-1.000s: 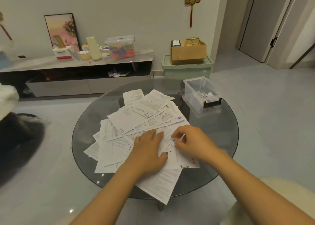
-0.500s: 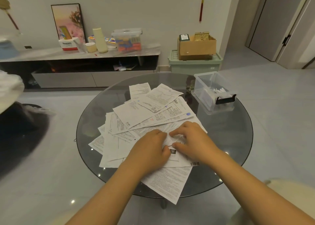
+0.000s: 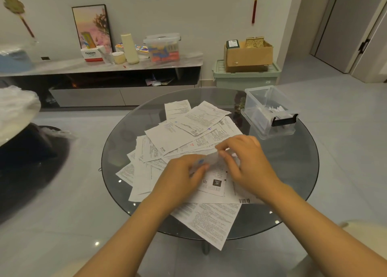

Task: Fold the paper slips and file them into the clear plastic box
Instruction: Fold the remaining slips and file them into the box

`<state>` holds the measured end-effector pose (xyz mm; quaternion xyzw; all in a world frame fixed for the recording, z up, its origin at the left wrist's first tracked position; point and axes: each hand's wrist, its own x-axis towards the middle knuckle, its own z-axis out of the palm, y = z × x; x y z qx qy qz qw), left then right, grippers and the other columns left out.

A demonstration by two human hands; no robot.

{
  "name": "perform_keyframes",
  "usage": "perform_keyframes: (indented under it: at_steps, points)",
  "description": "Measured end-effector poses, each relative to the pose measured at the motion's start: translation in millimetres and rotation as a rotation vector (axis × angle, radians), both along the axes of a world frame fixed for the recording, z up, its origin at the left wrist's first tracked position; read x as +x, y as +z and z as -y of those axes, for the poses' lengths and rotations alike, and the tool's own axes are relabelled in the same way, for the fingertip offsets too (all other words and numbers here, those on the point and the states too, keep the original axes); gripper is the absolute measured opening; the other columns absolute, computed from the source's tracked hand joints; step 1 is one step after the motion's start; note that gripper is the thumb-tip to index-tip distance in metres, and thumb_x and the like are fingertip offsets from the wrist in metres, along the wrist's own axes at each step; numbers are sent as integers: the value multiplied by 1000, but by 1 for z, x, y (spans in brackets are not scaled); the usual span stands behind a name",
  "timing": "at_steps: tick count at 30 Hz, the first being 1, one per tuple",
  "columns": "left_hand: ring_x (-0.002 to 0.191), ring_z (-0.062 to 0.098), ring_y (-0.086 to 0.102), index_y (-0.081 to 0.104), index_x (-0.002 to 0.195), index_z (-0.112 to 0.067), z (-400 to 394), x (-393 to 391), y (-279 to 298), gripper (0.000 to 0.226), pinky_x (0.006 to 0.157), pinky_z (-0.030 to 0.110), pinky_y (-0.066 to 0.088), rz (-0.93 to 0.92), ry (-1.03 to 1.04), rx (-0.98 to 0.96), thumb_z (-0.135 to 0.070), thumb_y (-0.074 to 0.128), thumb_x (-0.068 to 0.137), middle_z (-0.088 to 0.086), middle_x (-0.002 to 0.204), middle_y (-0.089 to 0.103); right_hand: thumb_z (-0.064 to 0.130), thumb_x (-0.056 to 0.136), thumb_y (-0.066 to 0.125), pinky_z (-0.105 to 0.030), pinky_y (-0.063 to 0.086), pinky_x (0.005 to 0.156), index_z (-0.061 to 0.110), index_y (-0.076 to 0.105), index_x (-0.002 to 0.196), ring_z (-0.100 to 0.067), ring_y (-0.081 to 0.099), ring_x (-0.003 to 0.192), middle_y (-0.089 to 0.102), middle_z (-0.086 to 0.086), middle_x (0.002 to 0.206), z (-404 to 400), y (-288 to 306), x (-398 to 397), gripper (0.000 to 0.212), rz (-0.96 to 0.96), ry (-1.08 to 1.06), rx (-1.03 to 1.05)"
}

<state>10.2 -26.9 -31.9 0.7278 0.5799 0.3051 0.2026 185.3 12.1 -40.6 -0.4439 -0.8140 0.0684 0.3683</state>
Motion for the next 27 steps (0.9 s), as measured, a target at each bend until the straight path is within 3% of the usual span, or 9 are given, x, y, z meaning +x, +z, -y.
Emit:
perform_keyframes:
  at_steps: [4,7,9,12,16,18,23,25,27]
  points:
    - [78,-8,62,68,93,-34,6,-10,8,13,67,8,43,235,14,-159,-33,56,91,-20,82,70,56,80,54,-22,31,85,32,56,84,-8,50,88,59,16,84,9,14,15,24,-45,0,-114]
    - [86,-1,67,69,96,-31,14,-13,8,16,81,19,51,410,12,-331,-34,53,93,-19,91,72,42,77,71,-19,47,74,36,57,97,-7,59,83,64,11,93,11,20,26,24,-224,22,-508]
    - [93,9,68,69,102,-26,16,-13,4,20,91,35,52,480,49,-403,-34,53,93,-12,99,72,33,77,73,-28,53,79,34,56,103,-13,66,84,69,4,94,12,18,27,31,-295,53,-660]
    - [92,13,69,69,99,-26,18,-11,0,15,91,41,52,544,135,-445,-30,55,93,-9,98,73,24,79,73,-32,54,84,27,51,113,-7,69,85,72,9,95,16,10,21,41,-297,94,-807]
    - [84,7,65,62,99,-28,18,-7,-2,13,70,26,53,326,198,-364,-27,63,86,-11,95,68,20,78,72,-13,50,74,28,40,126,4,61,80,67,14,99,19,-3,12,58,-132,27,-767]
    - [87,-1,56,52,106,-32,20,-3,-1,36,66,16,44,200,194,-321,-27,73,77,-19,97,58,24,78,72,-10,42,61,29,30,136,2,55,74,60,11,89,22,-5,8,71,-22,-29,-686]
    - [120,10,42,18,146,-30,24,-4,-8,103,91,21,35,41,128,-318,-30,83,66,-13,134,42,42,74,73,-30,44,89,38,7,144,-16,47,119,44,10,138,32,-13,1,96,140,-47,-592]
    - [130,13,37,11,149,-28,23,-11,-11,110,99,25,34,8,143,-315,-31,83,65,-8,146,34,47,75,70,-32,42,92,43,6,143,-17,45,122,44,11,138,32,-14,3,93,237,-52,-519]
    - [113,9,49,9,149,-27,22,-19,-12,112,91,20,43,2,147,-330,-29,83,66,-5,134,43,46,77,68,-30,40,91,45,10,143,-15,48,115,50,10,128,28,-11,11,88,279,-51,-524]
